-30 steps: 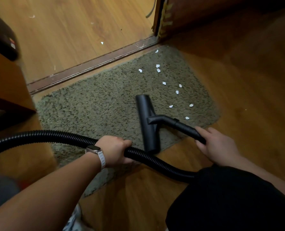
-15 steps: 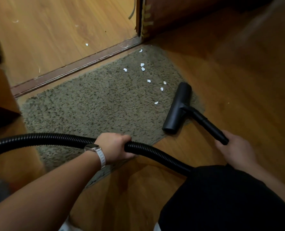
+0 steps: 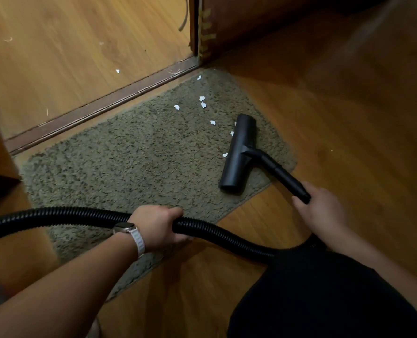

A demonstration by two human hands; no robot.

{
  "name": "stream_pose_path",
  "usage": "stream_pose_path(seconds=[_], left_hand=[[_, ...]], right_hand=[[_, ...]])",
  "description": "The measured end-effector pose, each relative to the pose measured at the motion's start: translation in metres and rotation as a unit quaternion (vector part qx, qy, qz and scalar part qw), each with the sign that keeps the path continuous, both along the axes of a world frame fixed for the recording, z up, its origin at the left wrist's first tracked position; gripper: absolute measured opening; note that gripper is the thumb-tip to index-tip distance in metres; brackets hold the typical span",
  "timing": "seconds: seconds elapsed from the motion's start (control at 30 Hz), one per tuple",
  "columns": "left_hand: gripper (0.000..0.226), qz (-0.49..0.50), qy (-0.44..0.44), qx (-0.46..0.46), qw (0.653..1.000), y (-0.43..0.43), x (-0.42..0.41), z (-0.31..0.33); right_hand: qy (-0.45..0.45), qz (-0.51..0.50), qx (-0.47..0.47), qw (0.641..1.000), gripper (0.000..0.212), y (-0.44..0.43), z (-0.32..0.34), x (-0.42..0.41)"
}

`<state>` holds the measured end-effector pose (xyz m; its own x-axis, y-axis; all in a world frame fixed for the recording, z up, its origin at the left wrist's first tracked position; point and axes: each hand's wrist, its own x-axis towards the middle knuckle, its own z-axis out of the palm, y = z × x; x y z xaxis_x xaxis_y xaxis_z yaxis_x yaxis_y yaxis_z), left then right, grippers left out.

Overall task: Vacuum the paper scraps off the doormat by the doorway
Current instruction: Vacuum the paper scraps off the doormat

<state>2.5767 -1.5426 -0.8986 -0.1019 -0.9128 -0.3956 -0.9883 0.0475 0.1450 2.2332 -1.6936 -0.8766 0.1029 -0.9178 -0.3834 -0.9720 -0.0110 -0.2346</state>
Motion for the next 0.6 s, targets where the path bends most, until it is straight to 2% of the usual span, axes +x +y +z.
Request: stream_pose_path(seconds=[0.1, 0.17, 0.23, 0.3, 0.37, 0.47, 0.6], left_hand=[[0.101, 0.019, 0.015, -0.018, 1.000, -0.003, 0.002, 0.001], [0.114, 0.032, 0.018, -0.021, 0.999, -0.005, 0.002, 0.003], [0.107, 0.033, 0.015, -0.006, 0.999, -0.006, 0.003, 0.003], [0.077, 0.027, 0.014, 0.022, 0.999, -0.007, 0.004, 0.003], [0.062, 0.029, 0.012, 0.026, 0.999, -0.009, 0.006, 0.004], [0.064, 0.027, -0.003, 0.007, 1.000, -0.010, 0.012, -0.002], [0.077, 0.017, -0.007, -0.012, 1.000, -0.011, 0.014, -0.011]], right_hand=[[-0.012, -0.045, -0.004, 0.999, 0.037, -0.008, -0.001, -0.008], [-0.009, -0.057, -0.005, 0.998, 0.034, -0.013, -0.001, -0.010], [-0.010, -0.054, -0.008, 0.998, 0.032, -0.019, 0.000, -0.005], [-0.020, -0.041, -0.016, 0.999, 0.031, -0.025, -0.001, 0.003], [-0.034, -0.014, -0.013, 0.999, 0.034, -0.032, -0.001, 0.013], [-0.023, 0.059, 0.012, 0.998, 0.039, -0.044, 0.000, 0.031], [0.062, 0.178, 0.007, 0.982, 0.038, -0.047, 0.006, 0.046]])
